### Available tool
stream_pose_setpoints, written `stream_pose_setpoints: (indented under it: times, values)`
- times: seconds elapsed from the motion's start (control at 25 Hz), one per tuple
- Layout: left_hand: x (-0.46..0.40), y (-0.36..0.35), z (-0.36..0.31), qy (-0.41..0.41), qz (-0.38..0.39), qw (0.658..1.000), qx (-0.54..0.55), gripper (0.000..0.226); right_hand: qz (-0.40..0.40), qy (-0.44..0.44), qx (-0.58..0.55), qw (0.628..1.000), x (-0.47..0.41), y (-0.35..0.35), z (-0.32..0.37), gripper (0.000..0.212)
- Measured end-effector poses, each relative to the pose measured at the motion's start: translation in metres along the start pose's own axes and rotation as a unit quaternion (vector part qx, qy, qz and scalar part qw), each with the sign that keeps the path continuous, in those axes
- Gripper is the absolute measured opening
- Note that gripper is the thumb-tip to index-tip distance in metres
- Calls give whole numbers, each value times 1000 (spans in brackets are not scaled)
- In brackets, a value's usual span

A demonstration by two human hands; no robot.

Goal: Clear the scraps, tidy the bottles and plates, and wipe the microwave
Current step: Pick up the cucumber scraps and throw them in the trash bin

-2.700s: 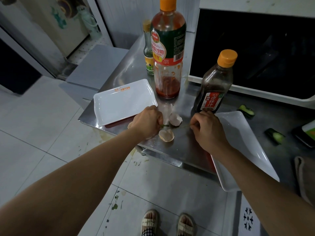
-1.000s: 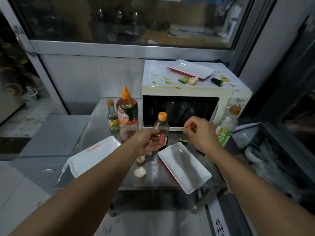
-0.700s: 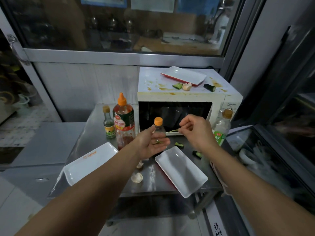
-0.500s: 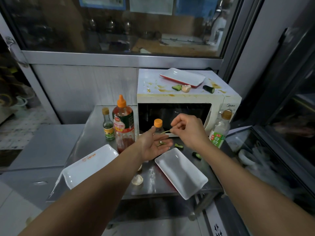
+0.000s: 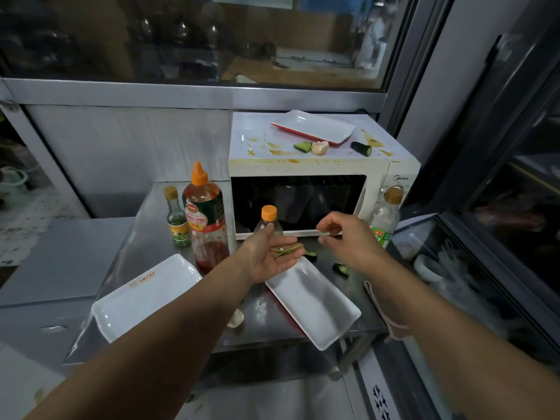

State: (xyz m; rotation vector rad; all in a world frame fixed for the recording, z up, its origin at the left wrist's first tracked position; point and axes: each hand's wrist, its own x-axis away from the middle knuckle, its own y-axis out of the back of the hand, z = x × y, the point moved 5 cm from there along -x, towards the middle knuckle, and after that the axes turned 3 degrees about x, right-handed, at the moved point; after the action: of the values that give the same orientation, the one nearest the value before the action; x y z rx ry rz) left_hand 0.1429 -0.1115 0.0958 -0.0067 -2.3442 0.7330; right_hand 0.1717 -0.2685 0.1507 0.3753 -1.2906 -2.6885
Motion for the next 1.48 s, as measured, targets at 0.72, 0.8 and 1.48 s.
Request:
stream_pose_setpoints:
  times: [0.72, 0.8, 1.48]
  values:
    - [-120, -5, 67, 4, -185, 980, 75, 27, 203, -2, 126, 971, -56, -82, -195, 44]
    - [-125, -3, 74, 3, -202, 975, 89, 27, 213, 10, 133, 968, -55, -95, -202, 47]
    - [-148, -7, 63, -19, -219, 974, 56, 19, 154, 22, 110, 982, -65, -110, -196, 31]
